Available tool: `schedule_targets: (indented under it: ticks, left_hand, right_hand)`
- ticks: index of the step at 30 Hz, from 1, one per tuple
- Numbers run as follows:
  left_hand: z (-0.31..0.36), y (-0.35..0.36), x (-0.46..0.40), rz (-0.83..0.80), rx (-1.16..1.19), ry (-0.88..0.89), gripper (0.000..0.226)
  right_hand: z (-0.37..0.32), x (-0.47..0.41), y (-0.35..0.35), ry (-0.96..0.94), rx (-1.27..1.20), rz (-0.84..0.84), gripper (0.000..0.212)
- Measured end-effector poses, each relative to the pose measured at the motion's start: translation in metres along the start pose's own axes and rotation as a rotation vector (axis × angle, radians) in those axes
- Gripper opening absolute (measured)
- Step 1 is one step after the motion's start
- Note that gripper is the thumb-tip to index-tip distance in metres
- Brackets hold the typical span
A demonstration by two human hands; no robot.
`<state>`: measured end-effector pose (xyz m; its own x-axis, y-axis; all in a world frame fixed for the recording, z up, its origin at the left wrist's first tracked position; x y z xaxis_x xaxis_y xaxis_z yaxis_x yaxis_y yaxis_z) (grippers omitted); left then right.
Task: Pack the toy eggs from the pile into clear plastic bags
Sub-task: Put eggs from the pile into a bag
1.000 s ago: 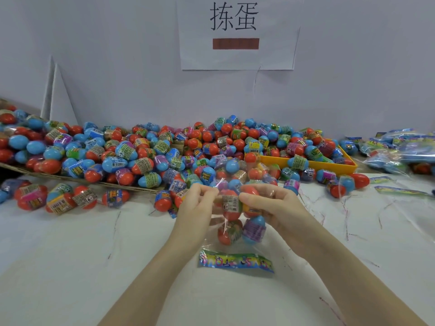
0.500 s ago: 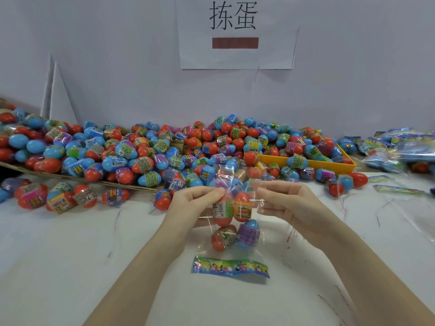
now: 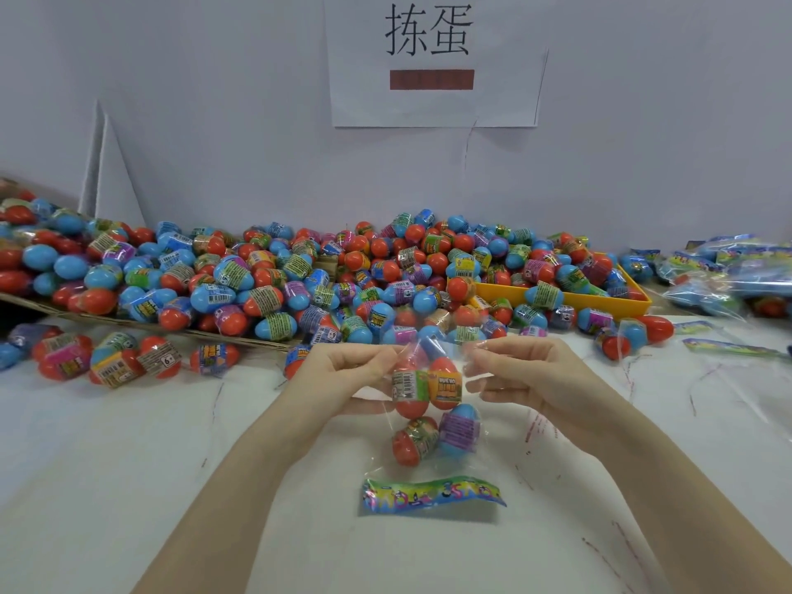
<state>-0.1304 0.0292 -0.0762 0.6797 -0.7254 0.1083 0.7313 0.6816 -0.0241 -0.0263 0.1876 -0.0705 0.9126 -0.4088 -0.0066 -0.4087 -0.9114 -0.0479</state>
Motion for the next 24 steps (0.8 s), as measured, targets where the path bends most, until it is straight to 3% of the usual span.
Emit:
schedule_targets:
  ticks: [7, 15, 24]
  left_hand:
    - [0.002, -0.003, 0.000, 0.033, 0.048, 0.029, 0.012]
    - [0.004, -0.004, 0.000, 0.054, 0.056, 0.014, 0.026]
    - [0.005, -0.015, -0.001, 0.149, 0.092, 0.052, 0.016]
  right_hand:
    - [-0.002, 0.001, -0.004, -0.024, 0.022, 0.069, 0.009]
    - [-0.002, 0.000, 0.001, -0.004, 0.028, 0.052, 0.008]
    - [-0.008, 0.000, -0.006, -0.098, 0.002, 0.103, 0.022]
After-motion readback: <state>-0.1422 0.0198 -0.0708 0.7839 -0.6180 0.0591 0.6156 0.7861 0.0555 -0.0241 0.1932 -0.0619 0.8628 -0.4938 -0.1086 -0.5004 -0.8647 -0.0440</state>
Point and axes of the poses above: each hand's wrist, its own x-axis away from the middle knuckle, its own y-axis out of the palm, z = x × y, the point moved 6 cm from there along -x, towards the middle knuckle, and after that the axes turned 5 degrees about -y, right-handed, at the moved point
